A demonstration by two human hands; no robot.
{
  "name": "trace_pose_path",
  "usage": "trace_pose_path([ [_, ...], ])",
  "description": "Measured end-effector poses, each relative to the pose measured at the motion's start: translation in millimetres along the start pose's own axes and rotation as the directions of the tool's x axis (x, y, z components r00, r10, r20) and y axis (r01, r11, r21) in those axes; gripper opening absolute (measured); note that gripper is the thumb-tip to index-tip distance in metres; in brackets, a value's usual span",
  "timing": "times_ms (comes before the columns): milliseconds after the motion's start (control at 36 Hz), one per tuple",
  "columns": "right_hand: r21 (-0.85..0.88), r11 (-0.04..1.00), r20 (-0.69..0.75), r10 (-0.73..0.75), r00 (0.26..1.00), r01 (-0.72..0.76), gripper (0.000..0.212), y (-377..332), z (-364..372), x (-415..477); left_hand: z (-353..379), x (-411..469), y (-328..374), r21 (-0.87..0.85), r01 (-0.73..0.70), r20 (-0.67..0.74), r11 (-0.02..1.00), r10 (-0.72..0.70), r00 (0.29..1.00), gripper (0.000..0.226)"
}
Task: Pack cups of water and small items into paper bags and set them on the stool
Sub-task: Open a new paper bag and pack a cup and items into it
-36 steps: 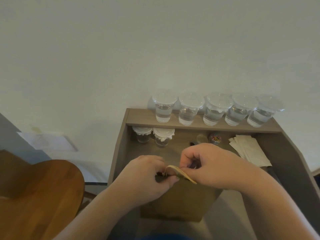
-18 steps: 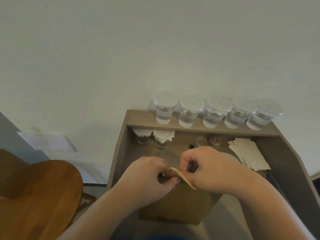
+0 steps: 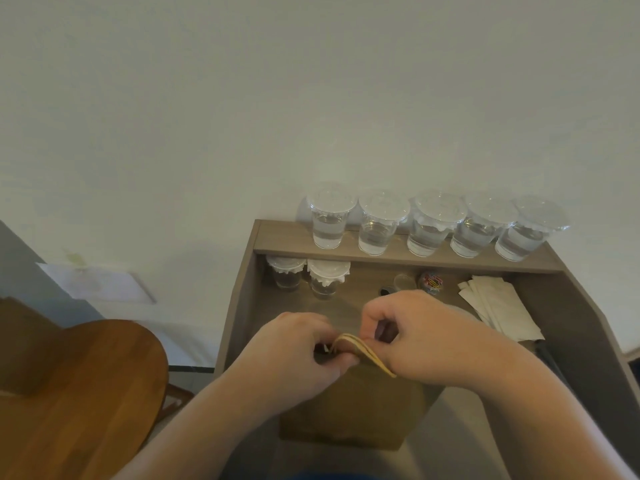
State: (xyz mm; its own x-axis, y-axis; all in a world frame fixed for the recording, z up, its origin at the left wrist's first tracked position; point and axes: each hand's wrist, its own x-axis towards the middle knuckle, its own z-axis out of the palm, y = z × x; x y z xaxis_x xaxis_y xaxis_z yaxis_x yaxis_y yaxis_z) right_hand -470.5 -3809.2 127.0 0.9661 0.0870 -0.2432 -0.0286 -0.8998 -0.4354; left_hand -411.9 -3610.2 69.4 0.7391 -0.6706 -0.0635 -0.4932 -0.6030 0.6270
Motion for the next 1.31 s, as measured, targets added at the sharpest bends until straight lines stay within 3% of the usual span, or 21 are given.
trace_pose_path([
  [444, 0.029, 0.999, 0.026, -0.019, 0.999, 0.019, 0.015, 3.7, -1.8, 1.6, 3.8, 3.2, -2.1, -0.025, 0.0, -0.008, 1.0, -0.001, 1.0, 0.021],
  [611, 0.029, 1.0, 0.045, -0.009, 0.999, 0.008, 0.018, 2.7, 8.2, 7.0, 3.2, 3.2, -3.2, -0.027, -0.005, -0.005, 1.0, 0.004, 1.0, 0.052],
  [806, 0.023, 1.0, 0.06, -0.005, 0.998, 0.003, 0.022, 4.2, 9.5, 10.2, 2.4, 4.5, -0.7, -0.021, 0.003, 0.017, 1.0, -0.003, 1.0, 0.021],
  [1111, -0.154, 0.986, 0.069, 0.081, 0.994, -0.07, 0.005, -9.7, 11.6, 8.8, -6.0, 6.6, -3.7, -0.017, -0.083, 0.088, 0.996, 0.084, 0.993, 0.015],
  [1306, -0.173, 0.981, 0.094, 0.102, 0.99, -0.085, 0.018, -12.9, 16.9, 15.2, -11.1, 5.6, -13.0, -0.054, -0.111, 0.075, 0.992, 0.115, 0.99, 0.015],
])
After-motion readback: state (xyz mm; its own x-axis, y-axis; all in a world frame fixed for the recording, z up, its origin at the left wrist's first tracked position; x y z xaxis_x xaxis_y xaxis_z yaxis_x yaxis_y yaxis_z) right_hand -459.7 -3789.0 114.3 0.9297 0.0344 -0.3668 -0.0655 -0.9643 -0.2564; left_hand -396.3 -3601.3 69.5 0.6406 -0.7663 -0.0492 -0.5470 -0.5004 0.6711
